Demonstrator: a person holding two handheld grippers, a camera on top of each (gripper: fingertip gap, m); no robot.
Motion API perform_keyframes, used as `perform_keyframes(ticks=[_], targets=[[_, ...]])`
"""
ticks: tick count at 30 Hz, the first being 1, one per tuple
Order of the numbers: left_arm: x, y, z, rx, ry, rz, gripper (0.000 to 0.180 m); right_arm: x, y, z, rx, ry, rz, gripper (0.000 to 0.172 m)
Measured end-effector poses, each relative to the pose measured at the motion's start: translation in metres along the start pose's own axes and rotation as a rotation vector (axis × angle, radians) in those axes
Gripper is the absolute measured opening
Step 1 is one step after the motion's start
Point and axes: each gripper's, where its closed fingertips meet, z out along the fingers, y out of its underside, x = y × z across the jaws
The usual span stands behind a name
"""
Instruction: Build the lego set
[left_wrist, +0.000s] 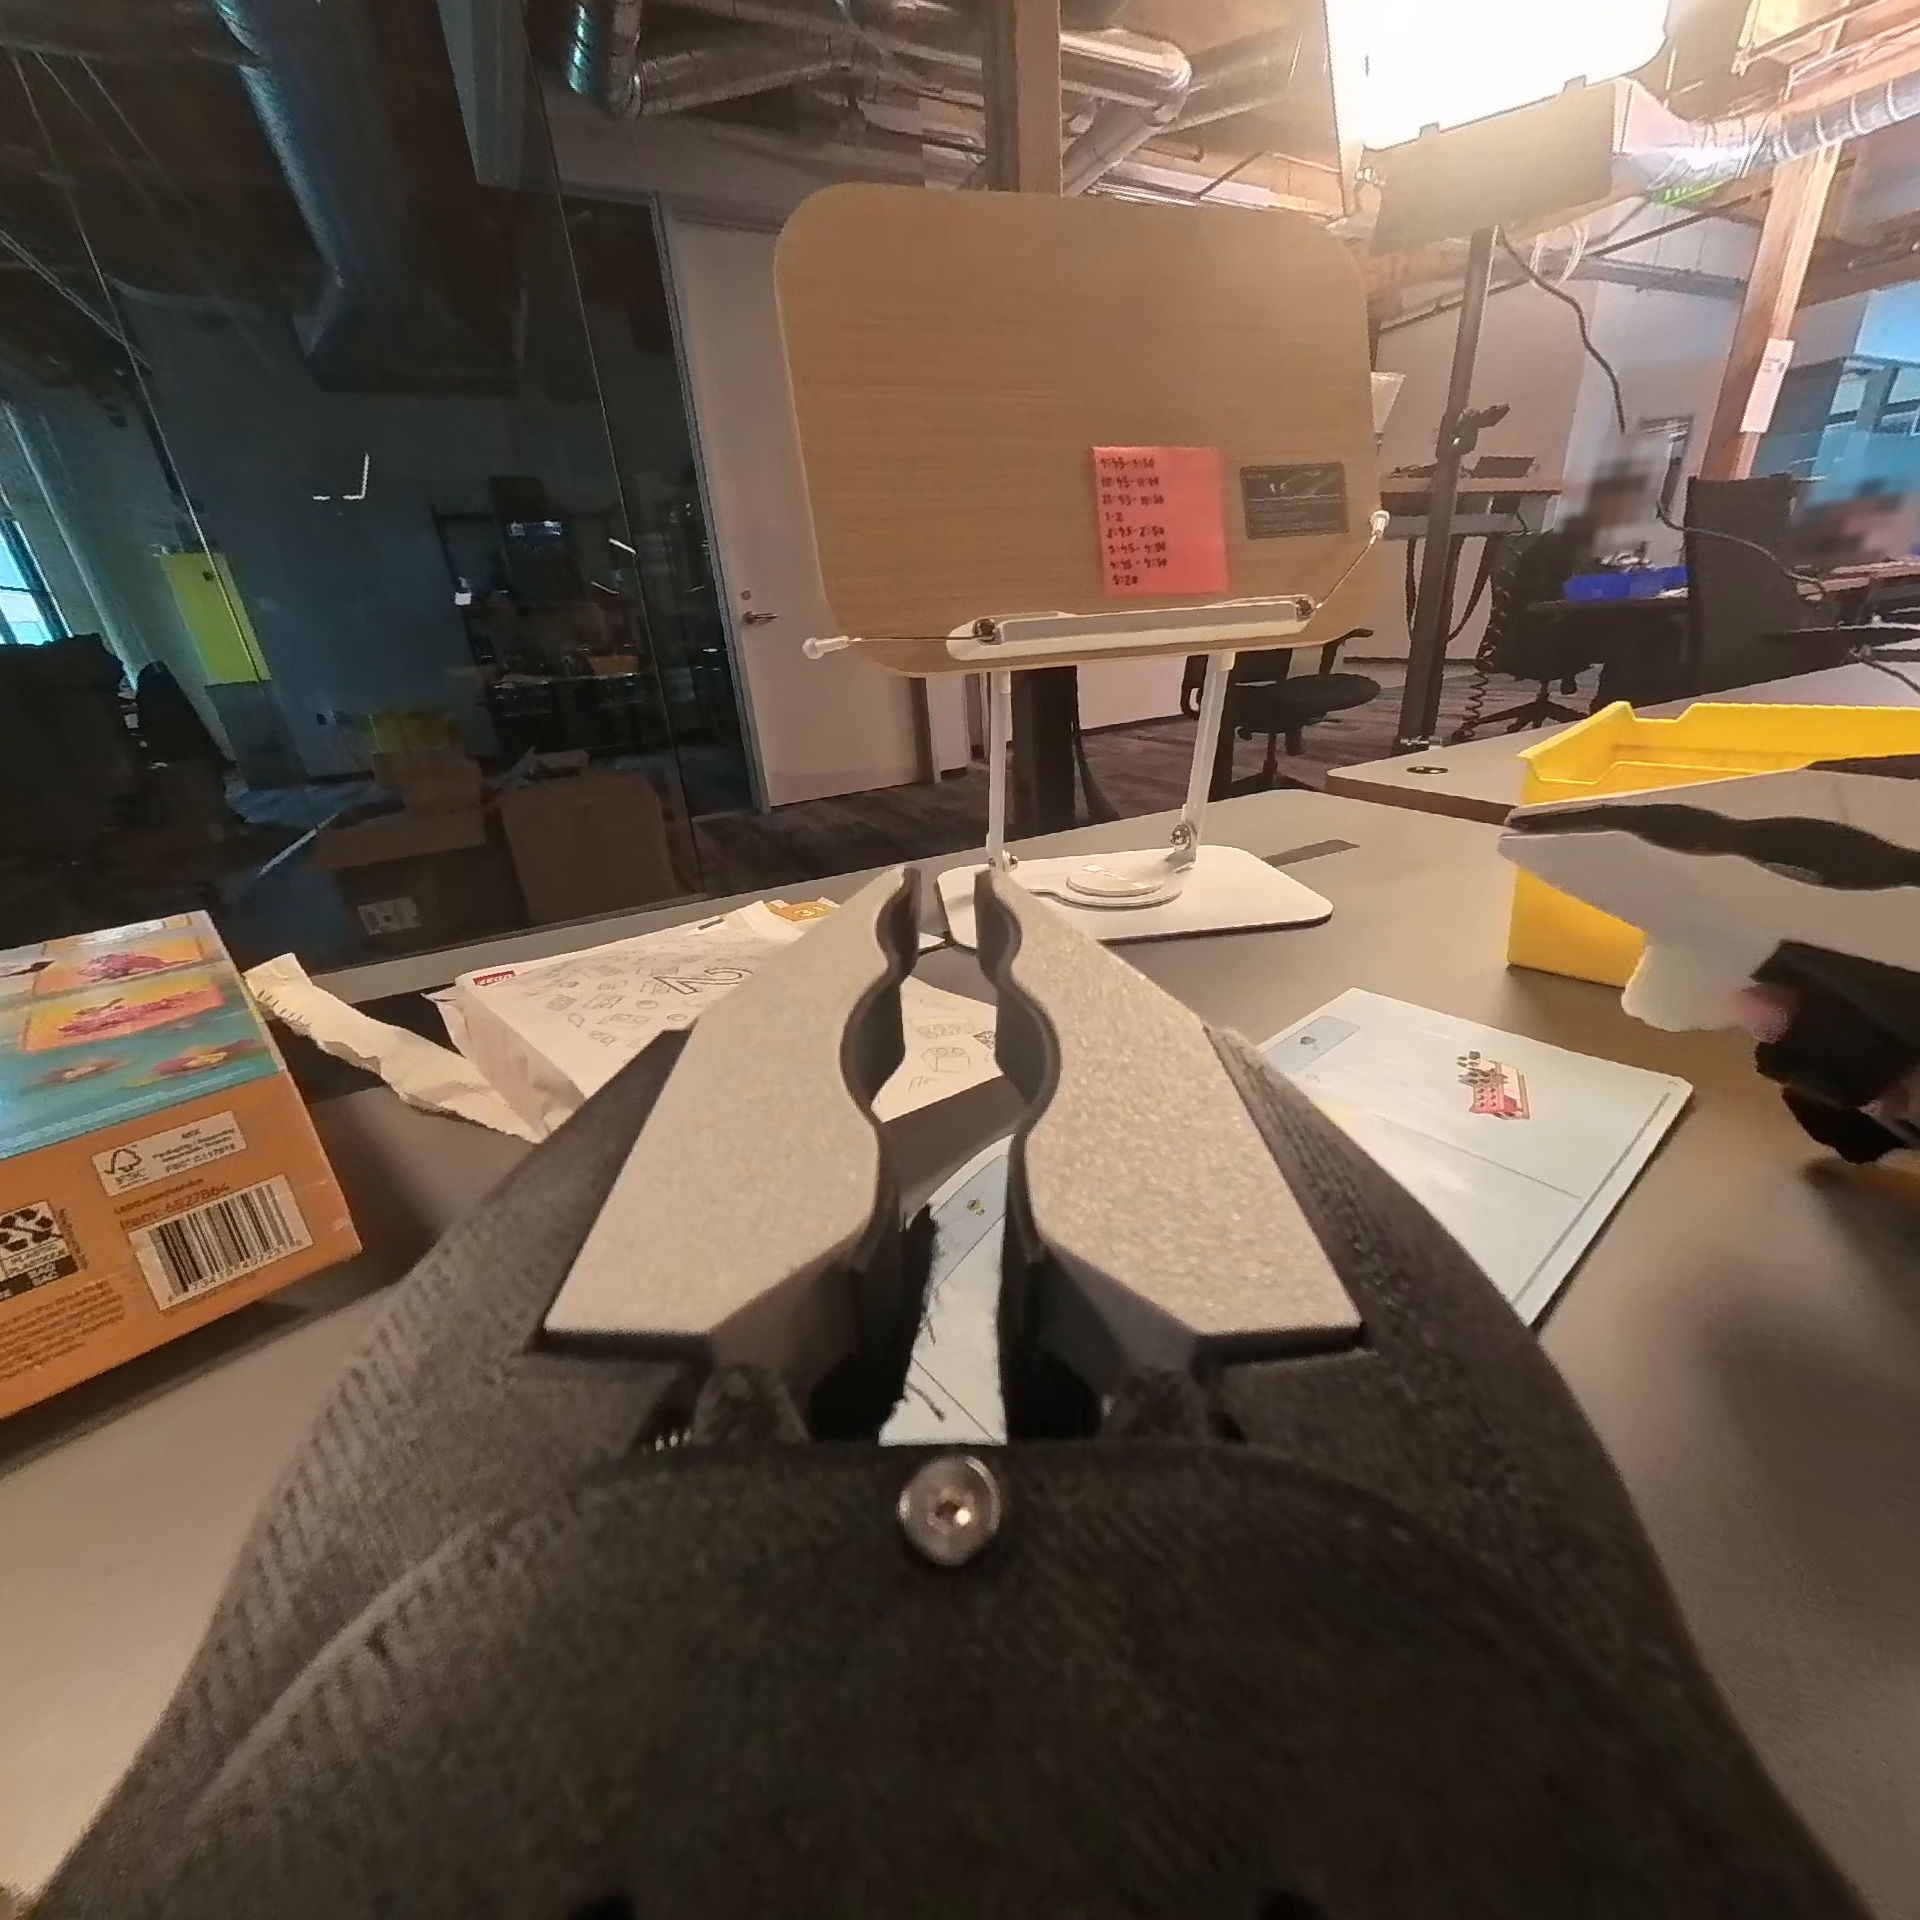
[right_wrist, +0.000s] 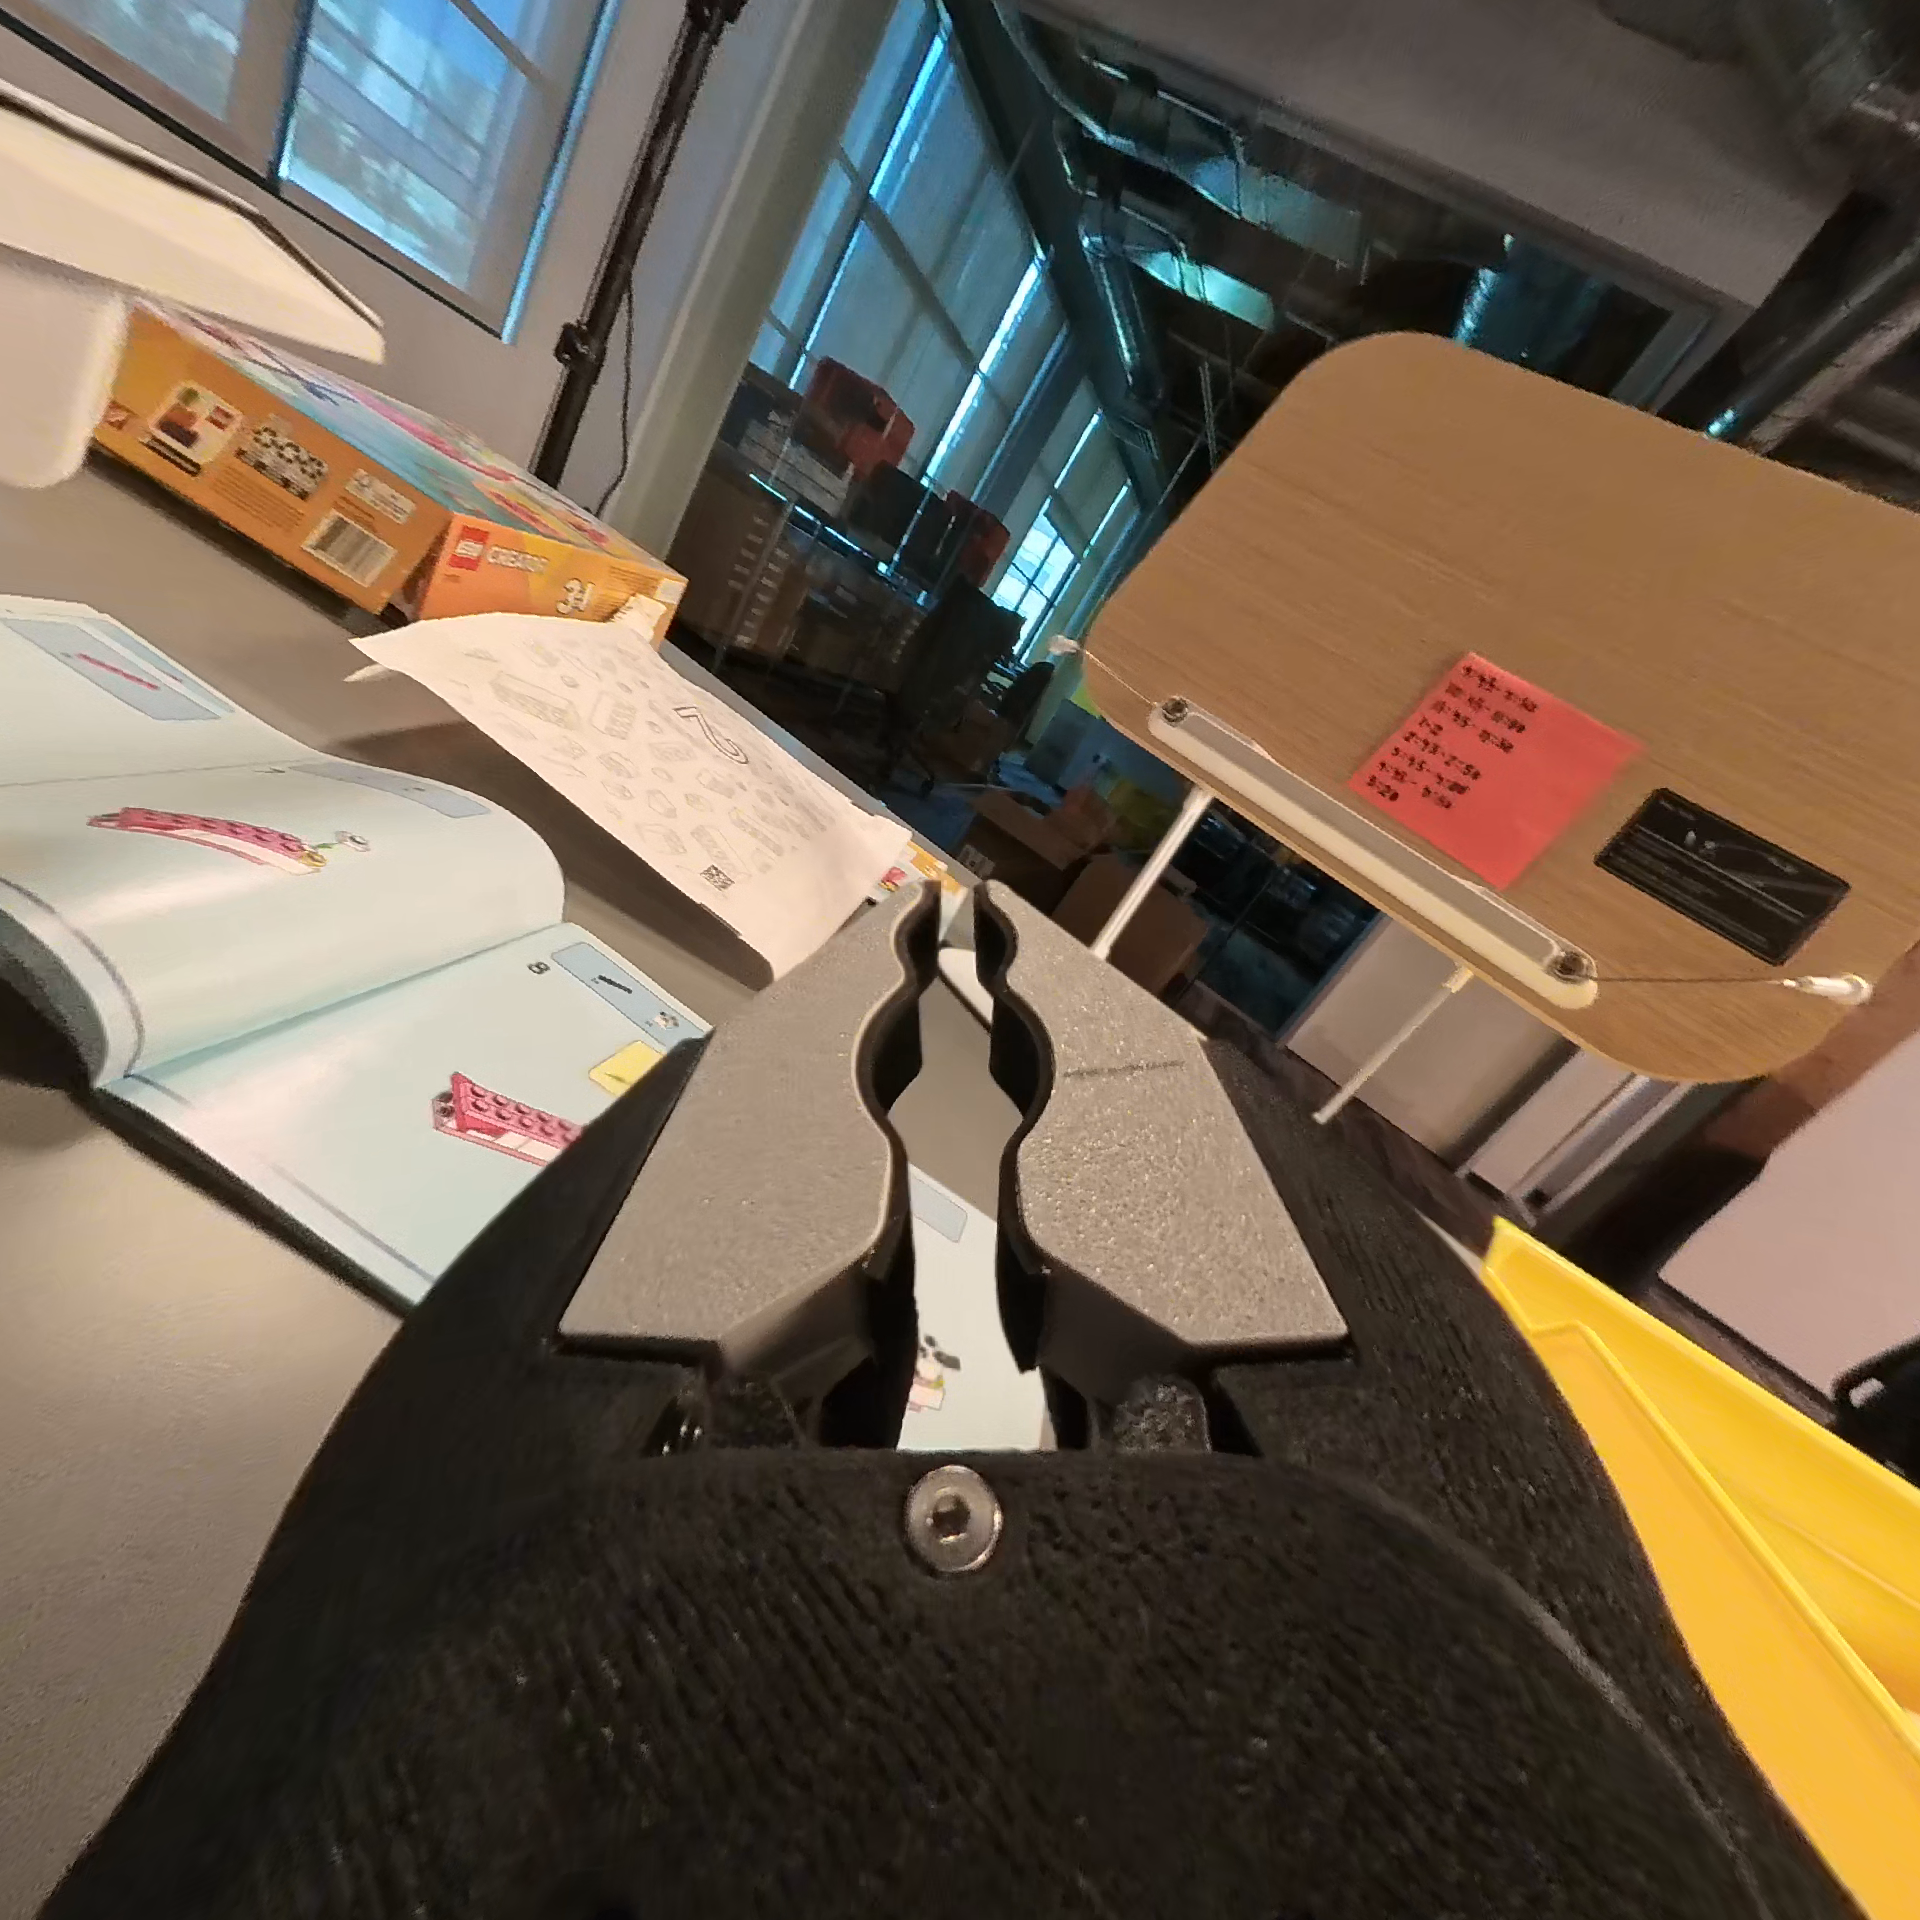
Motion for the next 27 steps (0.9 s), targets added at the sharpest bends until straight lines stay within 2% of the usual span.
perform_keyframes(ticks=[9,12,14,15,19,23,27], targets=[[-0.001,0.007,-0.001,-0.062,0.005,0.026,0.017,-0.016,-0.011,0.005,0.057,-0.056,-0.035,0.009],[0.010,0.022,0.003,-0.173,0.066,0.016,0.036,-0.017,-0.012,0.009,0.070,-0.073,-0.002,0.010],[0.016,0.038,0.005,-0.295,0.101,0.037,0.059,-0.017,-0.012,0.010,0.072,-0.076,0.002,0.010],[0.015,0.045,0.007,-0.350,0.090,0.066,0.067,-0.017,-0.012,0.010,0.070,-0.075,0.000,0.010],[0.012,0.064,0.022,-0.519,0.089,0.222,0.077,-0.019,-0.013,0.010,0.076,-0.086,-0.004,0.009],[0.010,0.083,0.047,-0.687,0.158,0.490,0.074,-0.018,-0.010,0.011,0.060,-0.091,0.018,0.010],[0.015,0.107,0.069,-0.798,0.287,0.662,0.066,-0.015,-0.008,0.012,0.053,-0.080,0.038,0.010]])
